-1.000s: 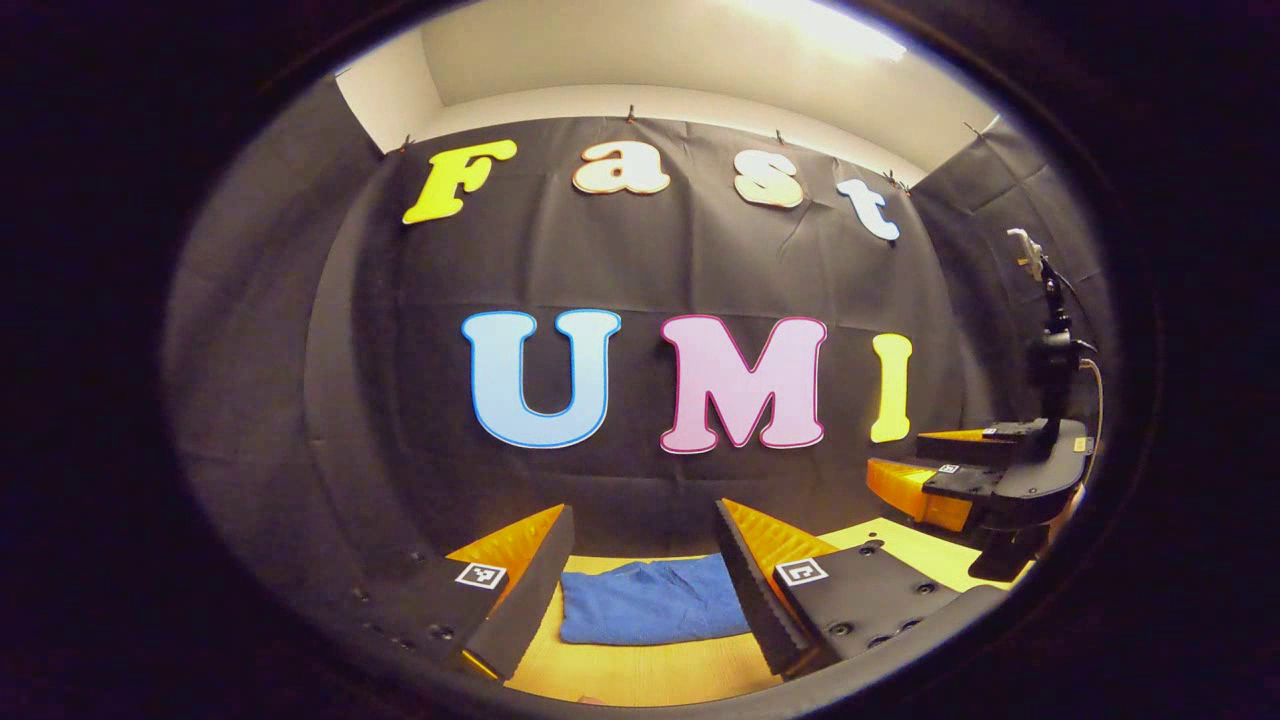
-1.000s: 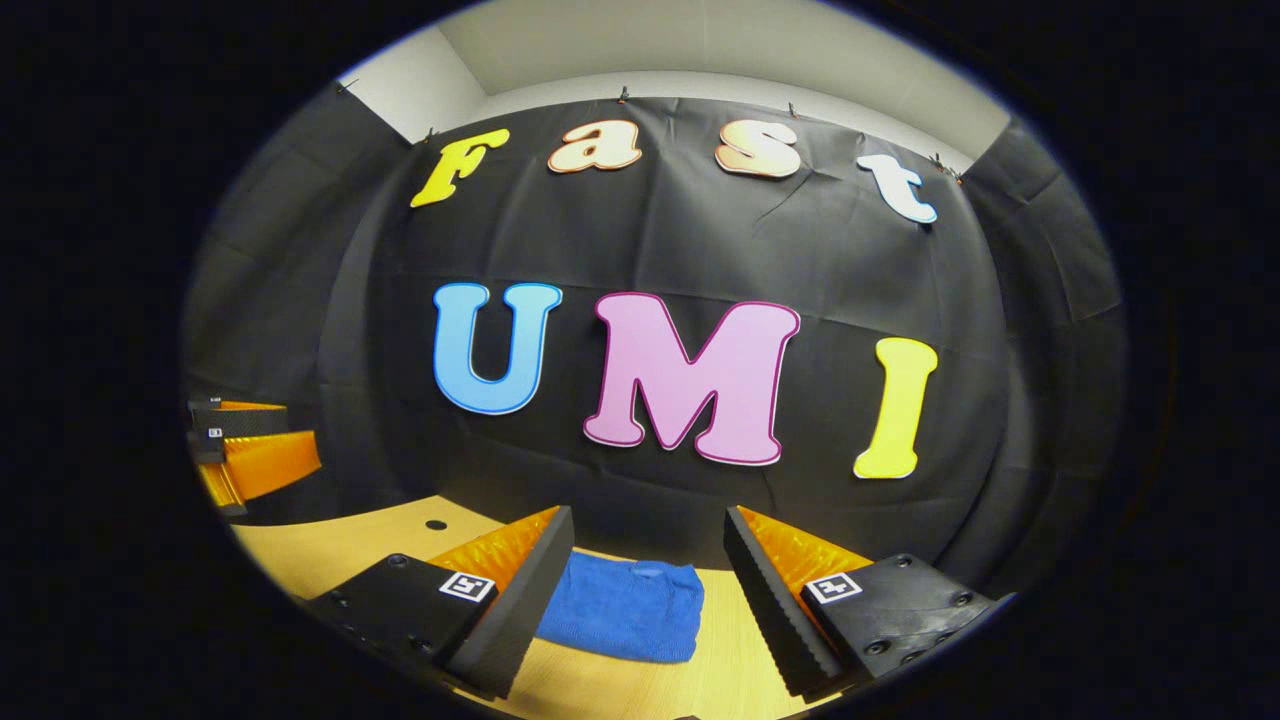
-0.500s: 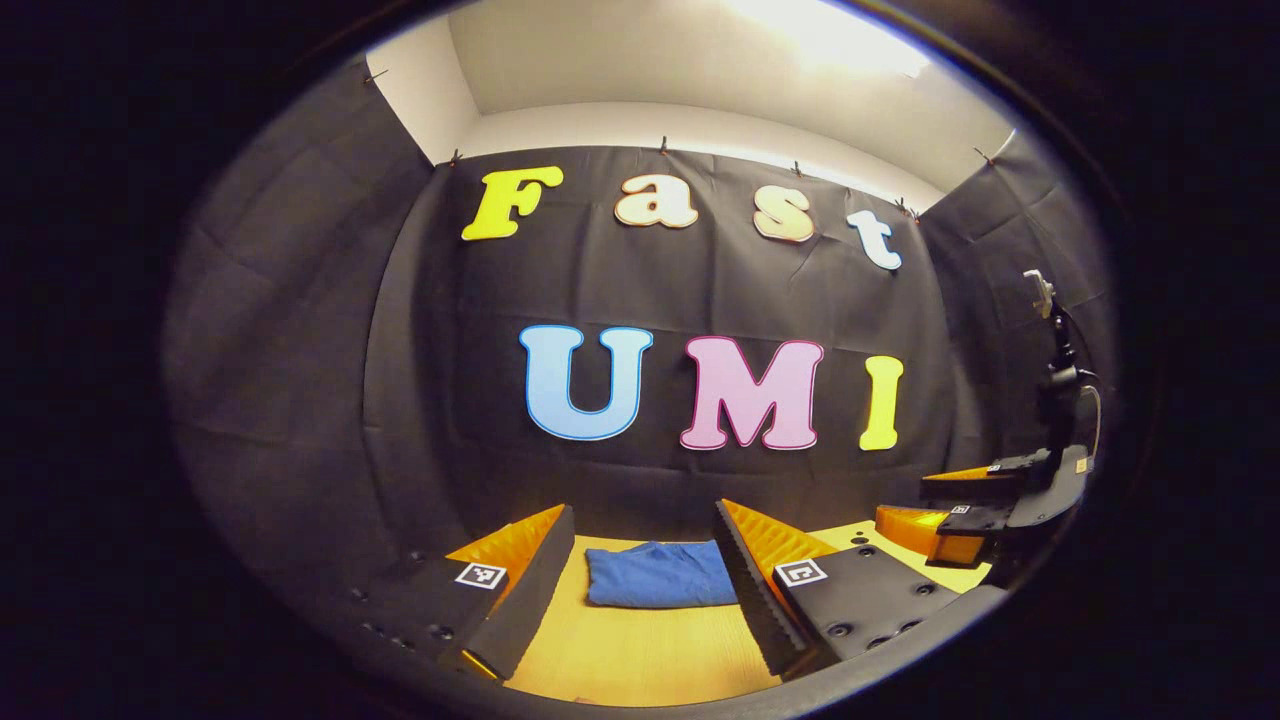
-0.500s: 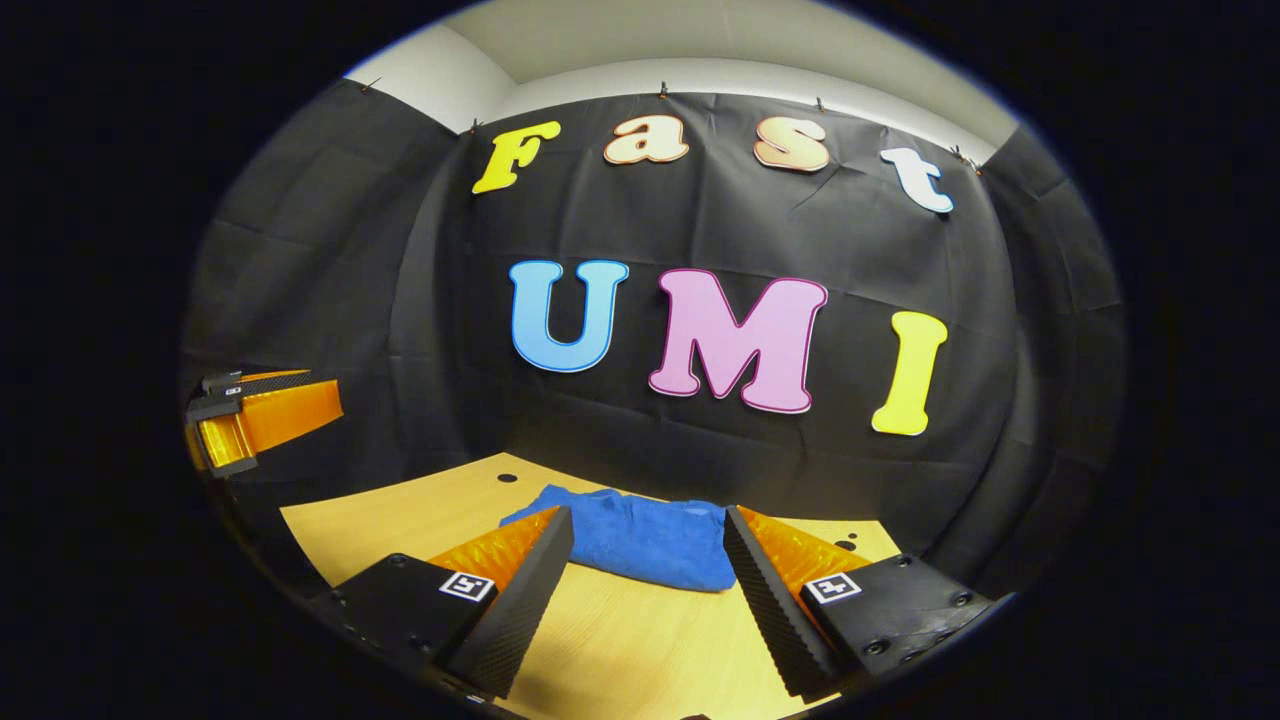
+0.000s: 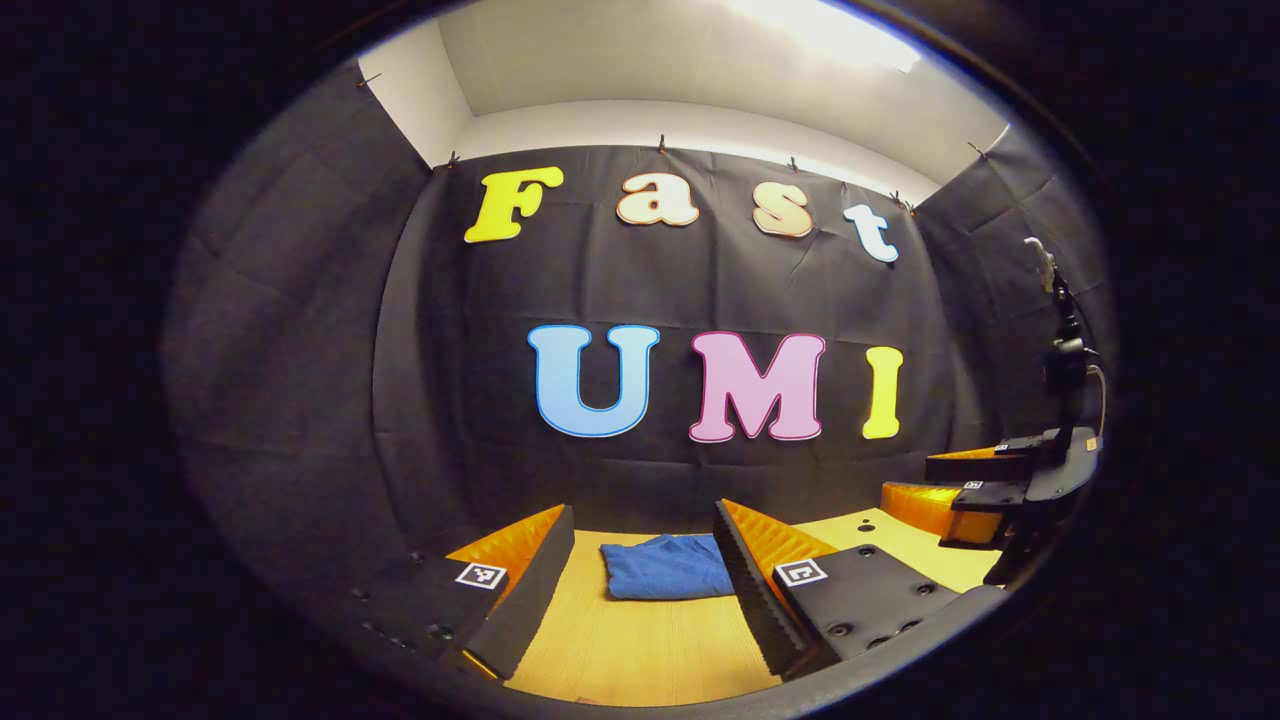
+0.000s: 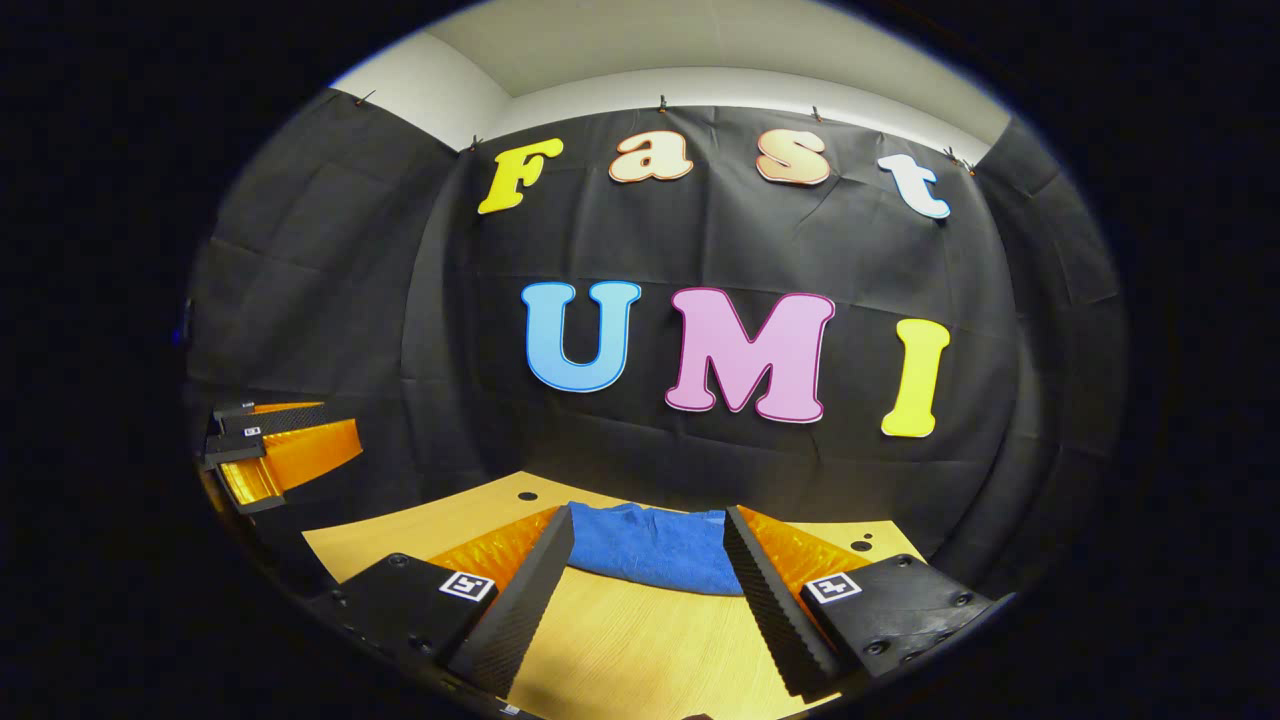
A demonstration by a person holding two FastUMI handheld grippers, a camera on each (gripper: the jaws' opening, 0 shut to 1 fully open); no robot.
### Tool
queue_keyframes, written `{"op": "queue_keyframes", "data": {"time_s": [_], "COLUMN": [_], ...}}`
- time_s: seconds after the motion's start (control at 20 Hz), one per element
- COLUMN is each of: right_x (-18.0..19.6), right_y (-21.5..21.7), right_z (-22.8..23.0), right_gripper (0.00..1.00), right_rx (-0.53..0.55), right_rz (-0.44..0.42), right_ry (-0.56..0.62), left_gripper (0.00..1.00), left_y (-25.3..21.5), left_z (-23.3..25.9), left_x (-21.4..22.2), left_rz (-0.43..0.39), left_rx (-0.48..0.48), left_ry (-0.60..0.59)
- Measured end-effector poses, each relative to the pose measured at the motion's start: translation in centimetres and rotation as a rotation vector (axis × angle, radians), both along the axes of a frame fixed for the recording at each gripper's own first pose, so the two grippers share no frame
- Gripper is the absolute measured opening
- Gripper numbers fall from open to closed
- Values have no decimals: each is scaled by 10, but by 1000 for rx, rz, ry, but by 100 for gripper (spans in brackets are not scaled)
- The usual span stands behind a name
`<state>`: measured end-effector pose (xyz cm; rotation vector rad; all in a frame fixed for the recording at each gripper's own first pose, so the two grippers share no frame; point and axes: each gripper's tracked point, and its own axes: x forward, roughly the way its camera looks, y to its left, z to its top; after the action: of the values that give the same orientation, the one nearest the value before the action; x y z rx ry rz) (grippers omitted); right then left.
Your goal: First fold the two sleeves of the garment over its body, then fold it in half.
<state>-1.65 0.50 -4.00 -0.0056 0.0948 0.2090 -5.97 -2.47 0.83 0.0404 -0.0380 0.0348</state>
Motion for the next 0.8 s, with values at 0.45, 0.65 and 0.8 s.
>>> {"op": "queue_keyframes", "data": {"time_s": [0.45,0.65,0.8], "right_x": [-16,-19,-19], "right_y": [-38,-51,-52], "right_z": [-5,-3,-6], "right_gripper": [96,96,96], "right_rx": [12,19,9], "right_rz": [-117,-143,-142], "right_ry": [32,27,39], "left_gripper": [80,80,80], "left_y": [-12,-22,-27], "left_z": [-3,-6,-7], "left_x": [6,11,13], "left_rz": [-40,-70,-80], "left_rx": [-11,-11,-16], "left_ry": [14,22,32]}}
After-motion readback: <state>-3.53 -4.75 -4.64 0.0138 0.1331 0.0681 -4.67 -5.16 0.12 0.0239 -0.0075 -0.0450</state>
